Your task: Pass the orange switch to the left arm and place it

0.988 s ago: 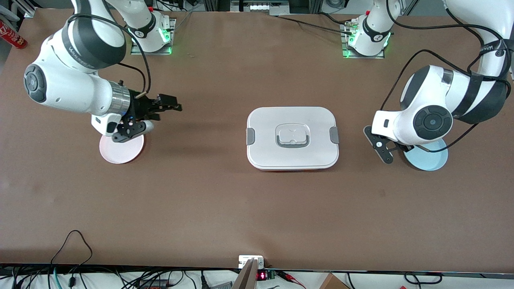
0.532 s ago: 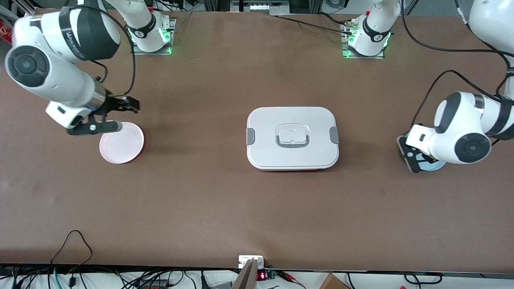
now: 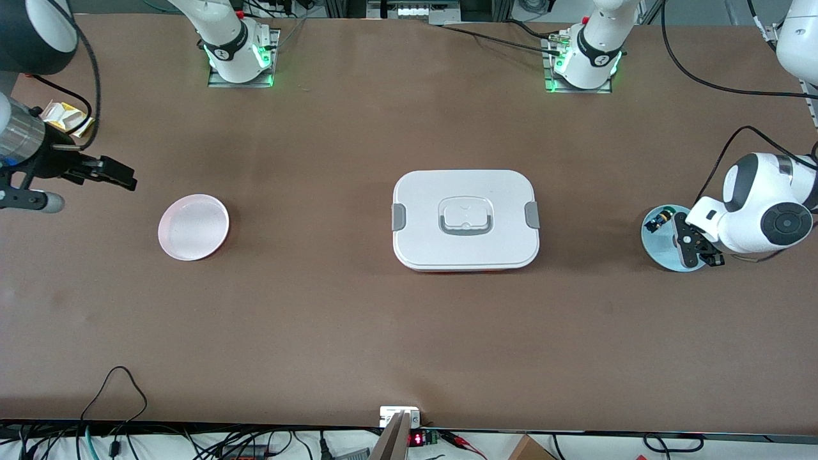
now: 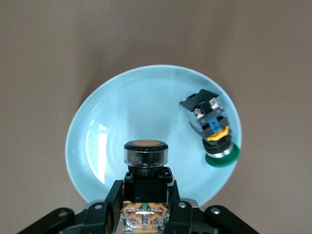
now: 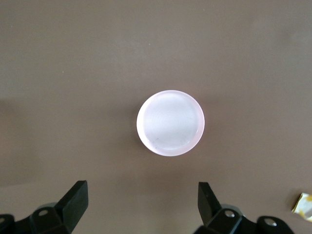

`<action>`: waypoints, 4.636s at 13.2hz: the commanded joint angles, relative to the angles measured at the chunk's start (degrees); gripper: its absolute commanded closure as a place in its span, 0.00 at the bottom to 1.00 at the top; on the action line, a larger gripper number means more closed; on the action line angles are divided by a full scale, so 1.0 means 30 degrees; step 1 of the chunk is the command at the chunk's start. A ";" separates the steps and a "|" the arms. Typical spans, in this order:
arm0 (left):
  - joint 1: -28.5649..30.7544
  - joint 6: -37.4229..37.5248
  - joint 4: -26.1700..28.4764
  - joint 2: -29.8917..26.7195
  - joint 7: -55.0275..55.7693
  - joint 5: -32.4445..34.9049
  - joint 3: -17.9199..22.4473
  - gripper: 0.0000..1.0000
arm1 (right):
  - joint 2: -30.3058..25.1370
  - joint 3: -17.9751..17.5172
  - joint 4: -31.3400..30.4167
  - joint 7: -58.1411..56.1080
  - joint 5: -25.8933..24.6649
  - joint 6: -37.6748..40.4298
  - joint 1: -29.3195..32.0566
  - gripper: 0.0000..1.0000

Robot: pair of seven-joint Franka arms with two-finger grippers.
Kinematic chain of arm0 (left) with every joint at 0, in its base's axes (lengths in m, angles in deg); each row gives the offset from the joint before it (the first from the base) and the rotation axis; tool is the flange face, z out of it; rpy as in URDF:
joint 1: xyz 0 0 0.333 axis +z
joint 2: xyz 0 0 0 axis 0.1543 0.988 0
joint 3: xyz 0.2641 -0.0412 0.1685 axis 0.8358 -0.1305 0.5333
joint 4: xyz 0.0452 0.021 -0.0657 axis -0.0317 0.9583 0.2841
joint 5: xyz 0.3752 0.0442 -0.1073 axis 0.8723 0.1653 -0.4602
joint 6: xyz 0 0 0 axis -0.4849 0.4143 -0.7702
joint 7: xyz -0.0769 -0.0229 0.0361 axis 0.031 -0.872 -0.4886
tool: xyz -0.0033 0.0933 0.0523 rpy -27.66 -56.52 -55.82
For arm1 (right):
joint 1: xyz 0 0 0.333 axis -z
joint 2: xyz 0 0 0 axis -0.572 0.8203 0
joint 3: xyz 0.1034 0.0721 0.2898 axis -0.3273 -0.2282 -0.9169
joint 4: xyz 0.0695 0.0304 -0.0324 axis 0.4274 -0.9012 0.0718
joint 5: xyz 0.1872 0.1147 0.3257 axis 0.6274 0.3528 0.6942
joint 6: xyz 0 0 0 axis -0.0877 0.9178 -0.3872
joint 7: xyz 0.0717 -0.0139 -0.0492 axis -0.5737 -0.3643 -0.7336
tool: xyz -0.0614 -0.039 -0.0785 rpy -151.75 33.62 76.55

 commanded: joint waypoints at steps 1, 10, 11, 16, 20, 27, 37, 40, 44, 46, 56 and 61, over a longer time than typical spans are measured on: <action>0.0841 -0.1601 0.0424 0.0555 -0.0863 0.0974 -0.0340 0.72 | -0.0262 0.0729 0.0149 0.1143 -0.0669 0.0894 -0.1684 0.00; 0.1079 -0.3187 0.0307 0.1379 -0.0982 0.1006 -0.0340 0.56 | -0.1902 0.1020 -0.3160 -0.2635 -0.0792 -0.1008 -0.1188 0.00; 0.1079 -0.3159 0.0249 0.1350 -0.1040 0.0977 -0.0340 0.01 | -0.2138 0.1049 -0.3626 -0.2695 -0.0792 -0.1357 -0.1128 0.00; 0.1050 -0.2256 0.0102 0.0590 -0.2007 0.0947 -0.0748 0.00 | -0.2755 0.0874 -0.3519 -0.2198 -0.0587 -0.2039 -0.1244 0.00; 0.1109 0.1812 -0.0657 -0.0758 -0.1802 -0.0426 -0.2649 0.00 | -0.2727 0.0580 -0.2313 -0.2695 -0.0529 -0.1038 -0.1538 0.00; 0.1020 1.2007 -0.5167 -0.0789 0.4895 -0.2272 -0.7075 0.00 | -0.2057 0.0757 -0.1083 -0.2783 -0.0673 -0.0363 -0.1508 0.00; -0.5795 1.5453 -0.7810 -0.5028 1.7467 -0.9059 -0.0533 0.00 | -0.1701 0.0640 -0.0643 -0.2754 -0.0352 -0.0218 -0.1596 0.00; -0.9103 1.3545 -0.7283 -0.6411 2.1470 -1.0710 0.3161 0.00 | -0.1731 0.0639 -0.0643 -0.2813 -0.0236 -0.0218 -0.1567 0.00; -1.2741 0.9390 -0.3282 -0.9218 2.5386 -1.2408 0.8026 0.00 | -0.1731 0.0669 -0.0643 -0.2813 -0.0235 -0.0189 -0.1567 0.00; -1.4150 0.8563 -0.1428 -1.0831 2.5181 -1.4193 1.0317 0.00 | -0.1731 0.0669 -0.0643 -0.2784 -0.0236 -0.0188 -0.1567 0.00; -1.4712 0.8589 -0.1774 -1.1892 2.5151 -1.1505 0.9826 0.00 | -0.1731 0.0639 -0.0643 -0.2784 -0.0265 -0.0188 -0.1567 0.00; -1.4655 0.8677 -0.2330 -1.1542 2.5151 -1.1388 0.9767 0.00 | -0.1731 0.0639 -0.0643 -0.2813 -0.0265 -0.0188 -0.1596 0.00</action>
